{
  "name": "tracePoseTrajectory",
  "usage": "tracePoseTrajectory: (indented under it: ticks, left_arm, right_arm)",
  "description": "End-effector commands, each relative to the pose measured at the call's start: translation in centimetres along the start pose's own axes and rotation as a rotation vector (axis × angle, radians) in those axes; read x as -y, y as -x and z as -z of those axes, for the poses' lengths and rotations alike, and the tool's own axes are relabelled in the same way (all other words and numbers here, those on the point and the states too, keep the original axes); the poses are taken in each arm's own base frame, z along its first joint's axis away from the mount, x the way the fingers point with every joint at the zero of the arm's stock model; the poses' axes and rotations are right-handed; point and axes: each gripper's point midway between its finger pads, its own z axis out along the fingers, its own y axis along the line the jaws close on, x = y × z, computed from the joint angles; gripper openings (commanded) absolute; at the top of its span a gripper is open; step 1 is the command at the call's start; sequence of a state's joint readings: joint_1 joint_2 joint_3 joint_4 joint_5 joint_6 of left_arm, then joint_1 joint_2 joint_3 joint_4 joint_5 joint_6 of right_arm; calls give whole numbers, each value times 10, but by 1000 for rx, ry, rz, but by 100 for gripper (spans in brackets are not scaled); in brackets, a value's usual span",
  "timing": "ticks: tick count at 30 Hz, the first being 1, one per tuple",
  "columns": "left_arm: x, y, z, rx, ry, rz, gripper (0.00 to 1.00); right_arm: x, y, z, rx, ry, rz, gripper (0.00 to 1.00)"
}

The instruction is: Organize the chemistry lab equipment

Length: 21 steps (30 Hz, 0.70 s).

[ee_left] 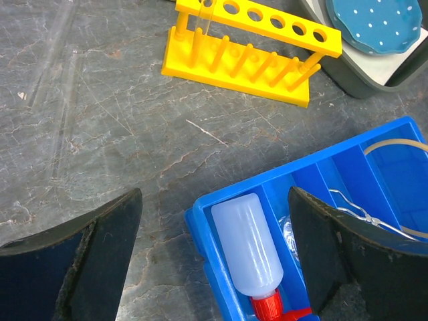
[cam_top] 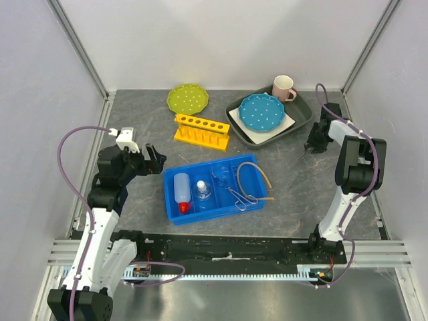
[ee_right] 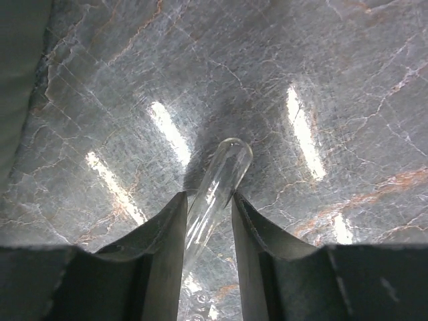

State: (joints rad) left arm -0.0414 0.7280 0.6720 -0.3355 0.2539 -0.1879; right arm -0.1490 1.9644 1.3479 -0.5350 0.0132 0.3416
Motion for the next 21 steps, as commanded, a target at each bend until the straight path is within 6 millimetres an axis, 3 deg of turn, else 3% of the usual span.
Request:
tracePoseTrajectory:
  ticks: [1, 13, 21]
  left_arm:
    - [3, 7, 2, 30, -17, -23, 95]
    - [6, 7, 2, 35, -31, -26, 95]
    - [9, 8, 2, 37, -53, -26, 95]
  right_arm:
    - [-8, 9, 11, 19, 83, -79, 37]
    - [-15, 20, 4, -23, 245, -221, 28]
    - [-8, 27, 13, -20, 318, -293, 25]
